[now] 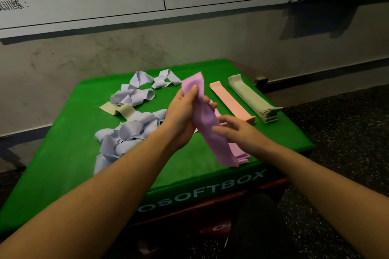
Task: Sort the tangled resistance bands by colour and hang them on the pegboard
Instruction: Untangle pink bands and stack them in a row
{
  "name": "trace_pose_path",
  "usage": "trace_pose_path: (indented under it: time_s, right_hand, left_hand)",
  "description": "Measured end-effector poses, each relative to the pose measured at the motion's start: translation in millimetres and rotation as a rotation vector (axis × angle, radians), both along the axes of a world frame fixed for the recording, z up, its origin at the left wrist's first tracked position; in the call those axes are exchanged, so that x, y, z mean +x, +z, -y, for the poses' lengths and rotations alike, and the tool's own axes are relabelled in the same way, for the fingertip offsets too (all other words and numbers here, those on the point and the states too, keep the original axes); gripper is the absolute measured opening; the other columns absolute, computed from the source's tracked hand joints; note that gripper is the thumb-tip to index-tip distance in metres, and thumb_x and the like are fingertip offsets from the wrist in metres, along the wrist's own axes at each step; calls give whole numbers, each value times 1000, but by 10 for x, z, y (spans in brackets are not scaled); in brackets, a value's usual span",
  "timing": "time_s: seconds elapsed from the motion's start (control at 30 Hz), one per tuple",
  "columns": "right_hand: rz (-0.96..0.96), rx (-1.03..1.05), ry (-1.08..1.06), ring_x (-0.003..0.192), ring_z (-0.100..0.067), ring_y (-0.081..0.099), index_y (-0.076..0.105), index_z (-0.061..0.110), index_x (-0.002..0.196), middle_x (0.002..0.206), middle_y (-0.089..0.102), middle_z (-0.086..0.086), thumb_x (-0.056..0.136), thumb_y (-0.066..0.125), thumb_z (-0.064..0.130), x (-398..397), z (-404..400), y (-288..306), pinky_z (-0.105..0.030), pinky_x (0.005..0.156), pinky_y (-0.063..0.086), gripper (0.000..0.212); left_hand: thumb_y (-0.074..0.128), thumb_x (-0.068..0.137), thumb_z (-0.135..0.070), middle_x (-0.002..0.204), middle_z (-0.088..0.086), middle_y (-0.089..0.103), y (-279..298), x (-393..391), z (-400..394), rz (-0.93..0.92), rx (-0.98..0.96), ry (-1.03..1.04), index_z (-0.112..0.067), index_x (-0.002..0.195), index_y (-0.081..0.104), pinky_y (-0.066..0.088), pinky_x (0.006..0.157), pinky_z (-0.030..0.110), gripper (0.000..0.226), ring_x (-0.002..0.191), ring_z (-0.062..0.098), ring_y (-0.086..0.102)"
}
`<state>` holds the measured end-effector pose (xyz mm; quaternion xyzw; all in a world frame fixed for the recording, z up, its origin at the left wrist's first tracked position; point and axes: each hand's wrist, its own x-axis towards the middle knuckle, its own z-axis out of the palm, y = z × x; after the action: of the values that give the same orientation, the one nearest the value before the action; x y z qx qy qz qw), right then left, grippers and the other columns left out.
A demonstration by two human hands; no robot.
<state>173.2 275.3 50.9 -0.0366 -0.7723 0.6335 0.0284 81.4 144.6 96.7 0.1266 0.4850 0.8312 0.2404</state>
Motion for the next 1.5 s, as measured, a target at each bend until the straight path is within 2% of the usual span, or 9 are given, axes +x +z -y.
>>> trace_pose_path:
  time_s: [0.2,0.37,0.53,0.7,0.9,1.03,1.17,1.33,1.5]
  right_hand:
    - [30,116,1,101,-45,64,60,7,114,106,66,-30,98,57,8,53,-135,-257,-53,91,54,17]
    - [104,178,-102,66,0,56,52,26,111,88,60,1,99,47,6,87,-279,-442,-13,59,42,24]
    - [71,169,-239,68,-24,59,48,34,117,85,61,-12,93,64,16,148,-452,-701,-38,63,48,34]
    - [-41,96,-317,47,0,43,64,23,100,50,49,12,89,72,17,199,-648,-859,-16,50,35,15]
    - [22,109,-229,97,1,67,76,23,103,102,74,10,93,66,13,99,-850,-871,-12,84,50,17]
    - [118,128,-179,74,6,62,74,23,110,83,72,13,90,70,17,27,-913,-921,-11,71,47,21]
    - [218,181,-171,40,0,38,65,24,113,60,54,8,88,72,21,-70,-925,-956,-15,44,29,26]
    - [338,335,-106,44,-3,41,65,24,113,65,54,7,86,73,26,-162,-943,-1005,-20,46,31,28]
    - [362,463,-80,52,-5,48,68,29,105,65,54,12,86,72,31,-171,-930,-979,-21,49,35,20]
  left_hand:
    - [40,107,-23,87,6,65,-27,-234,-246,81,-28,97,-14,133,49,56,65,30,29,64,14,67]
    - [41,105,-19,107,10,65,-102,-455,-436,148,-67,163,-6,141,44,56,58,30,38,75,16,69]
    - [42,97,-1,94,10,61,-271,-703,-659,183,-150,202,-7,141,42,55,57,31,44,79,19,64]
    - [35,95,9,94,12,58,-428,-927,-915,170,-194,242,-13,129,44,52,65,34,42,80,22,61]
    - [34,96,3,97,11,59,-722,-1301,-1217,186,-416,296,-6,130,47,53,75,35,38,85,20,59]
    - [41,98,-6,99,12,59,-951,-1485,-1332,85,-598,244,-11,101,56,54,88,41,16,91,24,59]
    - [47,98,-7,104,7,58,-1160,-1608,-1359,-128,-811,208,-10,114,56,52,73,31,18,90,19,56]
    - [57,96,-14,102,6,61,-1368,-1737,-1340,-394,-1069,175,-16,108,59,49,58,25,12,71,10,53]
    - [61,94,-19,108,4,60,-1462,-1828,-1269,-625,-1218,131,-20,100,62,53,74,35,6,91,21,60]
